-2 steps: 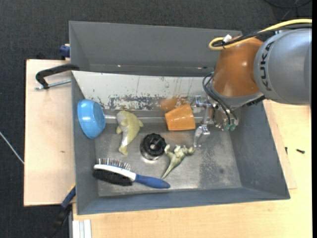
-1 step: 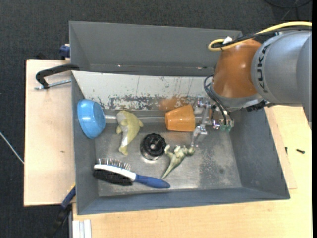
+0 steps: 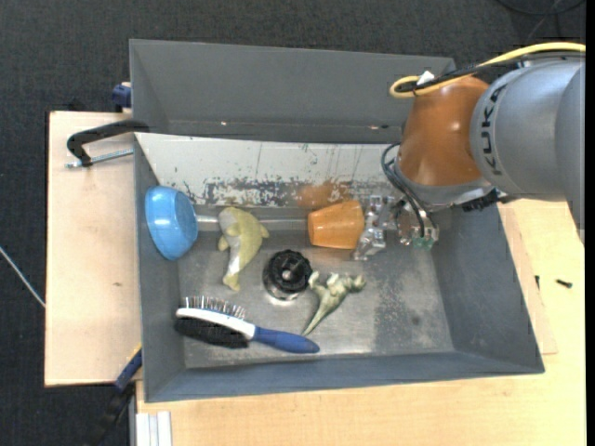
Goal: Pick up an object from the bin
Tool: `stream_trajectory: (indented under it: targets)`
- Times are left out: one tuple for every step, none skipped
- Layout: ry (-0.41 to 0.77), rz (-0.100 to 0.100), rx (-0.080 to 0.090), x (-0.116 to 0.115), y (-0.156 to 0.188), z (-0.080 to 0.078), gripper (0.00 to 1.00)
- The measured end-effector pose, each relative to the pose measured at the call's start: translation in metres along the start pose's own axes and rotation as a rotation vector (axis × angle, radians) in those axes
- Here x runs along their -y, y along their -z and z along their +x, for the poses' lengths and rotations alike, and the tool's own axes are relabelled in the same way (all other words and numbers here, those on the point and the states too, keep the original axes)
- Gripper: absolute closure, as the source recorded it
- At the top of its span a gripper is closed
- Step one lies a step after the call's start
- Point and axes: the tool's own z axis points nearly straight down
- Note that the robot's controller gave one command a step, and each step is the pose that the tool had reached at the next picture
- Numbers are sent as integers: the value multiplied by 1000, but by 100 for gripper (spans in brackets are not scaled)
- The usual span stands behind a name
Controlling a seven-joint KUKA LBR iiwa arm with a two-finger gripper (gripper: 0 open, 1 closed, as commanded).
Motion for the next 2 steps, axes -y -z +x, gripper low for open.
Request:
stream_trajectory:
  targets:
    - [3,-8,-10,-6,-7,4,0]
    - [6,-10,-12,-8,-6,4,100]
